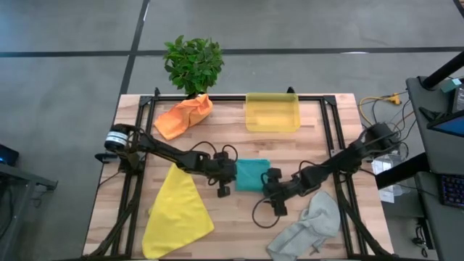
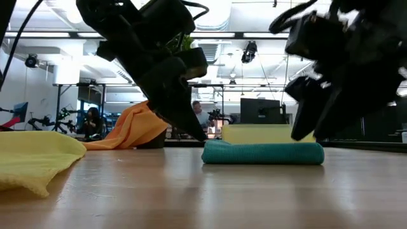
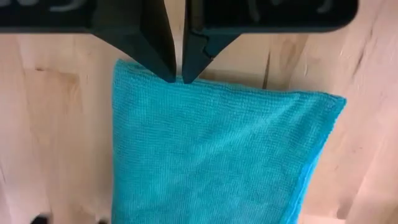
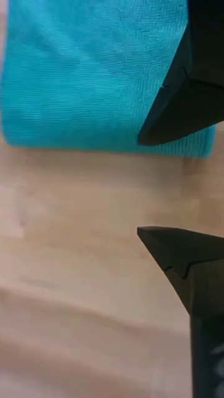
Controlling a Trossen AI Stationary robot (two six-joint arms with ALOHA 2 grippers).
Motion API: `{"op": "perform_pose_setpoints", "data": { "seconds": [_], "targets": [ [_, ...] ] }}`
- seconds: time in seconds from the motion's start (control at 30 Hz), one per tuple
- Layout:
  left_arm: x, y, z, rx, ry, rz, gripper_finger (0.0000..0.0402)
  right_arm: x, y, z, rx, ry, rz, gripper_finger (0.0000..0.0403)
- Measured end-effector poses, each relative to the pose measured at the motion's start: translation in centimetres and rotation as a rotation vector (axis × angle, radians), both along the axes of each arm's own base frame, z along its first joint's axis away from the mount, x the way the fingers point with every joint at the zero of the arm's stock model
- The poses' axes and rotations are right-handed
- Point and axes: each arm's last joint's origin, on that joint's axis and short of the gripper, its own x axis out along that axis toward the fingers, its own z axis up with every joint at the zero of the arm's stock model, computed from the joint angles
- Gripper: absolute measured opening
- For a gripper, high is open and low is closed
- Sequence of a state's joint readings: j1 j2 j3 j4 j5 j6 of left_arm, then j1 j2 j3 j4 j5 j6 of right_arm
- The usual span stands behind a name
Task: Fold microfiber towels
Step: Put the folded blue microfiber towel into the yellow bin
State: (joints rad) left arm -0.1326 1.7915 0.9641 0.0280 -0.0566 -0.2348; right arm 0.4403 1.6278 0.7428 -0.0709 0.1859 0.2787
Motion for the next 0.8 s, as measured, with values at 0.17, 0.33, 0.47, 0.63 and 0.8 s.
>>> {"op": "perform_pose_setpoints", "data": {
  "seconds": [0.17, 0.33, 0.47, 0.63, 0.8],
  "targets": [
    [0.5, -0.3, -1.1, -0.073, 0.021, -0.008, 0.0015, 1.0, 0.2, -1.1, -0.102, 0.008, -0.028, 0.0221],
    [0.4, -0.6, -1.5, -0.100, 0.043, -0.006, 0.0015, 1.5, 0.3, -0.6, -0.150, 0.008, -0.056, 0.0221],
    [0.4, -0.7, -1.5, -0.099, 0.047, -0.009, 0.0015, 1.4, 0.3, -0.6, -0.170, 0.031, -0.039, 0.0221],
    [0.0, -0.7, -1.6, -0.093, 0.089, -0.008, 0.0015, 0.8, -0.1, -0.5, -0.200, 0.091, -0.035, 0.0219],
    [-0.3, -0.8, -1.7, -0.087, 0.114, -0.011, 0.0015, 0.6, -0.1, 1.0, -0.187, 0.052, -0.033, 0.0219]
  ]
}}
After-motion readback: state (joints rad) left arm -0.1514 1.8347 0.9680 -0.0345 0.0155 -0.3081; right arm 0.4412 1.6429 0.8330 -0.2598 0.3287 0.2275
